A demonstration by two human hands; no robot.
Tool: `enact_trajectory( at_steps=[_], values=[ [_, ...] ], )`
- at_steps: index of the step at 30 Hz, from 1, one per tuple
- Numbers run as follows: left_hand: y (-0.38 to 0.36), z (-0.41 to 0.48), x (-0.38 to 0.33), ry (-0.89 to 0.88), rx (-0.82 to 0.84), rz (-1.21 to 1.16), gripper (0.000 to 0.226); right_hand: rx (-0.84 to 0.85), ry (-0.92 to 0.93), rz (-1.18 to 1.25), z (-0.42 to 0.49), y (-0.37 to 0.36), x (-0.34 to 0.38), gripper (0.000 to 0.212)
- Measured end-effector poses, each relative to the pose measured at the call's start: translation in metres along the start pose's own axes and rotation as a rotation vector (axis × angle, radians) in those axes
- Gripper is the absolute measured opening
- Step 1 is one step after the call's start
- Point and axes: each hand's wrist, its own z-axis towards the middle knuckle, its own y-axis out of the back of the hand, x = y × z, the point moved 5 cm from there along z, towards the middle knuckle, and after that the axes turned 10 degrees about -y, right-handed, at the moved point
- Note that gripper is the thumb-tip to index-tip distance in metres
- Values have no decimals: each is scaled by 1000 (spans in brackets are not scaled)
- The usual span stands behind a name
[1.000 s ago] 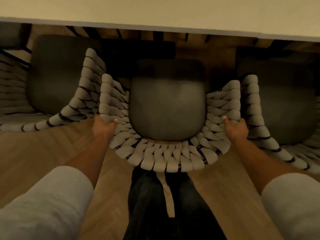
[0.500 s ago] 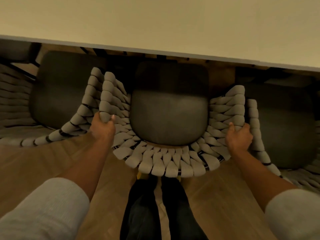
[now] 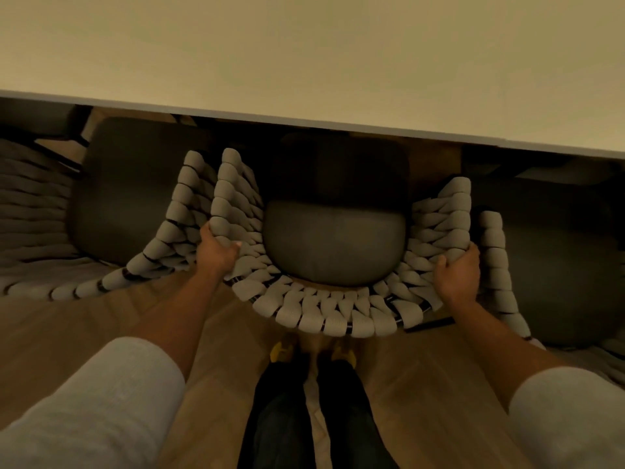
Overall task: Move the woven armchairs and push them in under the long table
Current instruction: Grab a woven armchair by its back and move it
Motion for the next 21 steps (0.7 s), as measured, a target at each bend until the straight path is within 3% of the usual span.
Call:
enact_trajectory(
  at_steps=[6, 13, 16, 21],
  values=[
    [20, -29, 9, -91, 106, 35, 89, -18, 105, -208, -56, -8, -1, 82],
    [58, -34, 39, -189, 204, 90, 66, 100, 184, -147, -146, -59, 5, 56],
    [92, -33, 71, -285, 195, 237, 63, 111, 215, -201, -202, -95, 7, 45],
    [172, -25, 140, -517, 140, 381, 54, 79, 391, -323, -296, -156, 33, 52]
  ],
)
